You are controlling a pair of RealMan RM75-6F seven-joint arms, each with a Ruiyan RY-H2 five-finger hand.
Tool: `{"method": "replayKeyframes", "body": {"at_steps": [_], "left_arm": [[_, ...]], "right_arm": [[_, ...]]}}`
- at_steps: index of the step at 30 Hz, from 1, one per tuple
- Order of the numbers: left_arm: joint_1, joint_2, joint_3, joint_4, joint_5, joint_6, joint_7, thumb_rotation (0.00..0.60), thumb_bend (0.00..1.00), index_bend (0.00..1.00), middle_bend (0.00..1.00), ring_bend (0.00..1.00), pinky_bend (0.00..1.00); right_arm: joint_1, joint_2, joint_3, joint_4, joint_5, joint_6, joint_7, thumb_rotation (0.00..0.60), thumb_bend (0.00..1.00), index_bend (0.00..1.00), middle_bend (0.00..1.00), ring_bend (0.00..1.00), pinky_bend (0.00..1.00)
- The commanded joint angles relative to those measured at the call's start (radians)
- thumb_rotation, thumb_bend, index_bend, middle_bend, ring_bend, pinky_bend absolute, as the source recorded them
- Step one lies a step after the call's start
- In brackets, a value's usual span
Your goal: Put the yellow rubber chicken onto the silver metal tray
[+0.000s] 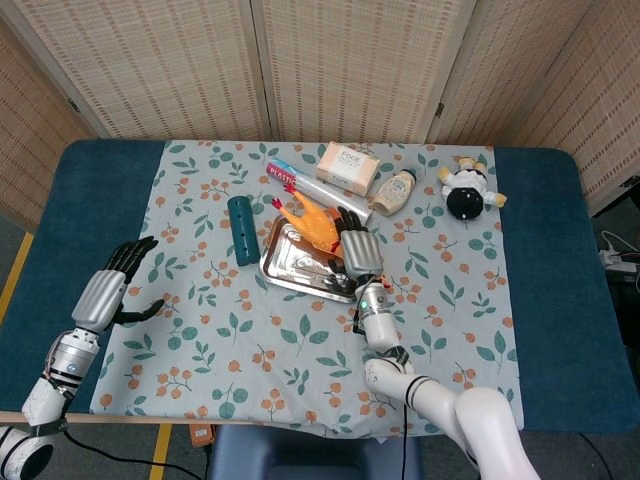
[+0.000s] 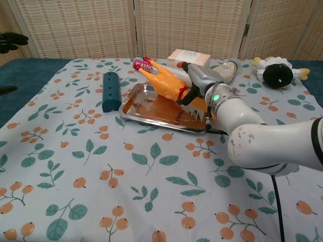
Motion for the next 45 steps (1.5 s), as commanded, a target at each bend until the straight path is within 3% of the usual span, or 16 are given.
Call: {"method": "replayKeyframes", "body": {"at_steps": [1, 10, 13, 16, 20, 23, 26, 29, 32, 37, 40, 45], "left_arm": [[0.001, 0.001, 0.001, -0.004, 0.000, 0.001, 0.003, 0.600, 0.29, 0.00, 0.00, 0.00, 0.00], [0.004, 0.013, 0.001, -0.031, 0.000, 0.005, 0.021, 0.600, 0.29, 0.00, 0.00, 0.00, 0.00], [0.012, 0.025, 0.006, -0.050, 0.007, 0.017, 0.036, 0.600, 0.29, 0.00, 0.00, 0.00, 0.00], [0.030, 0.050, 0.019, -0.079, 0.022, 0.042, 0.055, 0.600, 0.29, 0.00, 0.00, 0.00, 0.00], [0.073, 0.119, 0.070, -0.142, 0.046, 0.056, 0.084, 0.600, 0.32, 0.00, 0.00, 0.00, 0.00], [0.136, 0.163, 0.116, -0.171, 0.043, 0.091, 0.160, 0.600, 0.34, 0.00, 0.00, 0.00, 0.00], [0.204, 0.151, 0.123, -0.156, -0.008, 0.155, 0.250, 0.600, 0.34, 0.00, 0.00, 0.00, 0.00], [0.288, 0.103, 0.093, -0.101, -0.076, 0.272, 0.294, 0.600, 0.34, 0.00, 0.00, 0.00, 0.00], [0.332, 0.080, 0.075, -0.059, -0.110, 0.323, 0.280, 0.600, 0.34, 0.00, 0.00, 0.00, 0.00], [0.354, 0.149, 0.126, -0.116, -0.064, 0.292, 0.279, 0.600, 0.34, 0.00, 0.00, 0.00, 0.00], [0.358, 0.216, 0.159, -0.184, -0.044, 0.246, 0.248, 0.600, 0.35, 0.00, 0.00, 0.00, 0.00], [0.383, 0.238, 0.157, -0.201, 0.004, 0.301, 0.232, 0.600, 0.35, 0.00, 0.00, 0.00, 0.00]], "right_arm": [[-0.015, 0.027, 0.002, -0.044, 0.005, 0.006, -0.036, 0.600, 0.23, 0.00, 0.00, 0.01, 0.28], [-0.068, 0.117, -0.017, -0.203, -0.008, 0.025, -0.068, 0.600, 0.20, 0.00, 0.00, 0.00, 0.26], [-0.101, 0.165, -0.025, -0.297, -0.021, 0.057, -0.066, 0.600, 0.20, 0.00, 0.00, 0.00, 0.26], [-0.170, 0.264, -0.066, -0.476, -0.067, 0.114, -0.075, 0.600, 0.20, 0.00, 0.00, 0.00, 0.26], [-0.317, 0.482, -0.179, -0.832, -0.162, 0.216, -0.111, 0.600, 0.19, 0.00, 0.00, 0.00, 0.22], [-0.450, 0.690, -0.305, -1.091, -0.272, 0.318, -0.140, 0.600, 0.19, 0.00, 0.00, 0.00, 0.18], [-0.549, 0.826, -0.412, -1.198, -0.371, 0.405, -0.147, 0.600, 0.18, 0.00, 0.00, 0.00, 0.11], [-0.664, 0.917, -0.518, -1.203, -0.461, 0.519, -0.163, 0.600, 0.18, 0.00, 0.00, 0.00, 0.03], [-0.773, 0.918, -0.569, -1.136, -0.512, 0.650, -0.136, 0.600, 0.18, 0.00, 0.00, 0.00, 0.00], [-0.904, 0.868, -0.591, -0.997, -0.545, 0.802, -0.074, 0.600, 0.17, 0.00, 0.00, 0.00, 0.00], [-0.915, 0.893, -0.600, -0.992, -0.565, 0.791, -0.069, 0.600, 0.16, 0.00, 0.00, 0.00, 0.00], [-0.927, 0.929, -0.589, -1.007, -0.563, 0.767, -0.026, 0.600, 0.16, 0.00, 0.00, 0.00, 0.00]]}}
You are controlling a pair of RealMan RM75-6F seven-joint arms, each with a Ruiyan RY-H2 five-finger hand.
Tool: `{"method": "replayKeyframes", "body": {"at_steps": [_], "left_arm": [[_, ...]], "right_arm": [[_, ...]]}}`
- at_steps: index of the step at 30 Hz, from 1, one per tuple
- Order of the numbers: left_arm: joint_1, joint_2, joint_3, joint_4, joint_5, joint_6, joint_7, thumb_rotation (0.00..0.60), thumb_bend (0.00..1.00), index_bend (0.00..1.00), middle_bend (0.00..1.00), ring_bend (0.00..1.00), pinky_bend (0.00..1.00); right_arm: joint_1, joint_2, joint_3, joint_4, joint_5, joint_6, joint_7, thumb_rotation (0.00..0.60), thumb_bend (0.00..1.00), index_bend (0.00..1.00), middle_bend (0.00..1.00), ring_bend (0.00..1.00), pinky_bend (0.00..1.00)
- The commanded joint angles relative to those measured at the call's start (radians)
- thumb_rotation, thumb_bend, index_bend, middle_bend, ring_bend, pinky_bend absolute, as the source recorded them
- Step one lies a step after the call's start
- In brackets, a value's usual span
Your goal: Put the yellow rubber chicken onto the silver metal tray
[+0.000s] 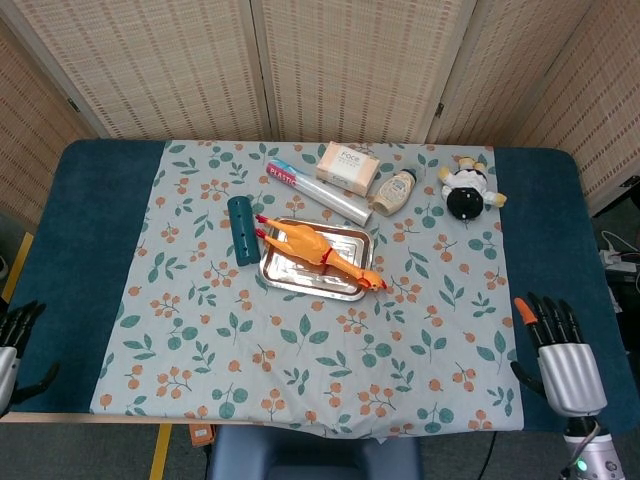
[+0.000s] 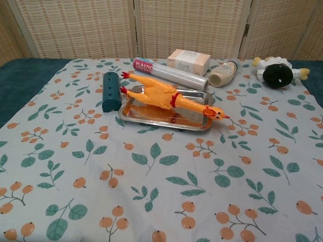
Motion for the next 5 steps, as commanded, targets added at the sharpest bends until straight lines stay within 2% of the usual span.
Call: {"method": "replayKeyframes", "body": {"at_steps": [1, 5], "left_arm": [[0.023, 0.000, 0.003, -0.001, 0.040, 0.047, -0.014, 0.600, 0.35, 0.00, 0.00, 0.00, 0.00], [0.034, -0.004, 0.006, 0.016, 0.074, 0.066, -0.048, 0.600, 0.35, 0.00, 0.00, 0.00, 0.00]], "right_arm": [[-0.011, 0.024, 0.004, -0.013, -0.003, -0.018, 0.028, 0.600, 0.16, 0.00, 0.00, 0.00, 0.00], [-0.012, 0.032, 0.019, -0.023, 0.010, -0.048, 0.024, 0.600, 0.16, 0.00, 0.00, 0.00, 0.00]]}}
